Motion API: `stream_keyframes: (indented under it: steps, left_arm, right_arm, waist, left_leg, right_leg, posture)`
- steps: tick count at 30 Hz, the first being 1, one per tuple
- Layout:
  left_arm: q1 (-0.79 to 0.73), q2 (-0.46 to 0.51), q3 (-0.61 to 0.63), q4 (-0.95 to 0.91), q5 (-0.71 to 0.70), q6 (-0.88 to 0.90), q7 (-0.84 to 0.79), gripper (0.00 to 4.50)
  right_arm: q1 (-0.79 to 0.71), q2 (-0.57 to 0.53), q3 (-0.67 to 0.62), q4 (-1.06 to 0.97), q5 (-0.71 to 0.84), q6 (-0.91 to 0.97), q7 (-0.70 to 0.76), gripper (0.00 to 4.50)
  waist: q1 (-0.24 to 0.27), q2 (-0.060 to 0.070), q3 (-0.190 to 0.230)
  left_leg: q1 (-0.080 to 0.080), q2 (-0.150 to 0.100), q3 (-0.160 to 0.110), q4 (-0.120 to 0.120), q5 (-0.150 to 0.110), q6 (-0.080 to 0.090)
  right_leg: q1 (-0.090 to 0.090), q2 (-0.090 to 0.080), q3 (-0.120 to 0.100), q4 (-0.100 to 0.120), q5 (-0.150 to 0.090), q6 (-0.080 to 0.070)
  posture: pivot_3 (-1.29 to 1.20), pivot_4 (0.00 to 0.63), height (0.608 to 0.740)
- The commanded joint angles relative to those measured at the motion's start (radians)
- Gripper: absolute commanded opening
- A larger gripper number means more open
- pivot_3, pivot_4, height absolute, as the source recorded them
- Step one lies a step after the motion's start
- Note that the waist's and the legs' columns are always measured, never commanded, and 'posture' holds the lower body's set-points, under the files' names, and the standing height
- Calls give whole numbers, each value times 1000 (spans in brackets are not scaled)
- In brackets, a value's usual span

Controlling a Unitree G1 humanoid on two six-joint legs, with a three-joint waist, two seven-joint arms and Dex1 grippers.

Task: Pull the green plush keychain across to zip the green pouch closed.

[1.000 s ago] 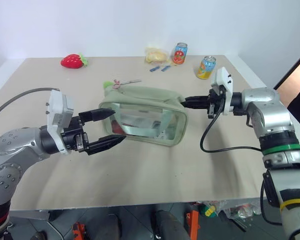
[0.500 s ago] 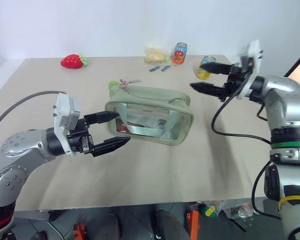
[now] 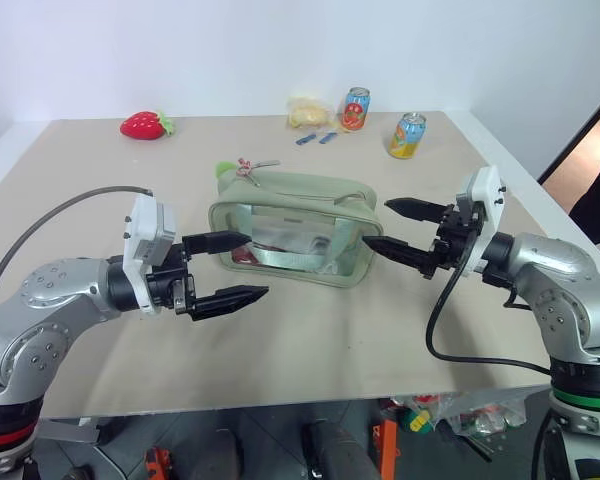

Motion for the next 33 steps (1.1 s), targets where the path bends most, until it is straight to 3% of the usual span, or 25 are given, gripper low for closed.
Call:
stream_keyframes:
  steps: [1, 6, 11, 19, 26, 33]
  left_arm:
    - [-27, 4, 2, -1, 8, -14, -11, 4500]
    - [-25, 0, -2, 2, 25, -20, -14, 4500]
    - [-23, -4, 3, 4, 36, -22, -12, 4500]
    - [-6, -11, 8, -3, 45, -20, -1, 4500]
    - [-11, -16, 11, 7, 52, -21, 5, 4500]
    - [-7, -11, 20, 19, 58, -20, 3, 4500]
  right_arm:
    - [-15, 15, 5, -7, -13, -40, -20, 4300]
    - [-6, 25, 37, 13, -34, -59, -15, 4300]
    - [-2, 30, 51, 20, -39, -83, -1, 2810]
    - [1, 16, 71, 40, -70, -152, 46, 22]
    - [-49, 11, 82, 141, -95, -267, 147, 22]
    - [-157, -3, 92, 327, -86, -390, 356, 22]
  waist:
    - [0, 0, 0]
    - [0, 0, 0]
    - [1, 0, 0]
    - [0, 0, 0]
    - [0, 0, 0]
    - [1, 0, 0]
  left_leg:
    - [0, 0, 0, 0, 0, 0]
    - [0, 0, 1, 0, 0, 0]
    - [-1, 0, 1, -1, 0, 0]
    - [-1, 0, 0, -2, -1, 0]
    - [-1, 0, 0, -1, -1, 0]
    - [-1, 0, 0, -1, -1, 0]
  right_leg:
    - [0, 0, 0, 0, 0, 0]
    - [0, 0, 1, 0, 0, 0]
    - [-1, 0, 1, 0, 1, 1]
    - [-1, 1, 1, 0, 0, 1]
    - [0, 1, 1, 0, 1, 1]
    - [0, 1, 1, 0, 1, 1]
  posture:
    - [0, 150, 740]
    - [0, 150, 740]
    - [0, 150, 740]
    - [0, 150, 740]
    - [0, 150, 740]
    - [0, 150, 740]
